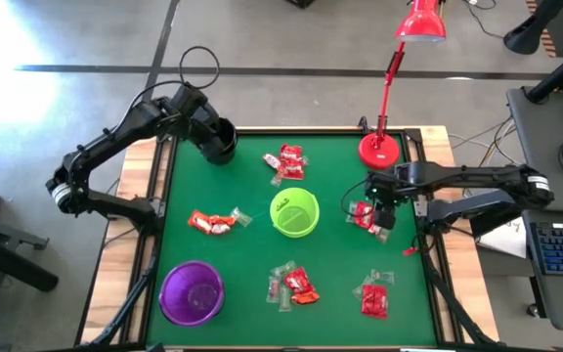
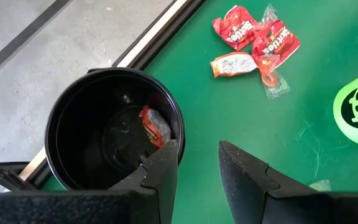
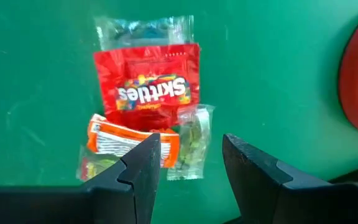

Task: Sort candy
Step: Put the green gummy into the green bucket

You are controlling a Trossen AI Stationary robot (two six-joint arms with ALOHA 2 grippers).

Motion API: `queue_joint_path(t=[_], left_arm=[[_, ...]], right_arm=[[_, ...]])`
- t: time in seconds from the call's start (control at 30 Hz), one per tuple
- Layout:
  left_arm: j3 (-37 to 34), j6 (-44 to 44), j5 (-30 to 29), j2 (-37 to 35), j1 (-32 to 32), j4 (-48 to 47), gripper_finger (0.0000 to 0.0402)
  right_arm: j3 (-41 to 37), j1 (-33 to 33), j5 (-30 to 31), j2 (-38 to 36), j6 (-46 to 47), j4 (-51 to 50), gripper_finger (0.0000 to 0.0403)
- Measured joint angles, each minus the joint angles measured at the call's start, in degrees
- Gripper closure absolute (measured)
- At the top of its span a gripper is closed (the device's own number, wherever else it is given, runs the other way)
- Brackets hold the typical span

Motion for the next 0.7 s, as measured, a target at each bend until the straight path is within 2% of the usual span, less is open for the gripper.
queue_joint_path(t=[0.2, 0.43, 0.7], left_arm=[[0.0, 0.0, 0.0, 0.0, 0.0, -1.2, 0.0301], [0.0, 0.0, 0.0, 0.0, 0.0, -2.4, 0.0301], [0.0, -0.2, 0.1, 0.0, -0.2, -3.6, 0.0301]], right_arm=[[0.0, -0.7, 1.7, 4.5, 1.6, 0.4, 0.0236], [-0.2, -4.8, 2.3, 7.9, 3.6, 1.4, 0.0236], [-4.1, -8.7, -0.1, 8.4, 5.7, 1.1, 0.0236]])
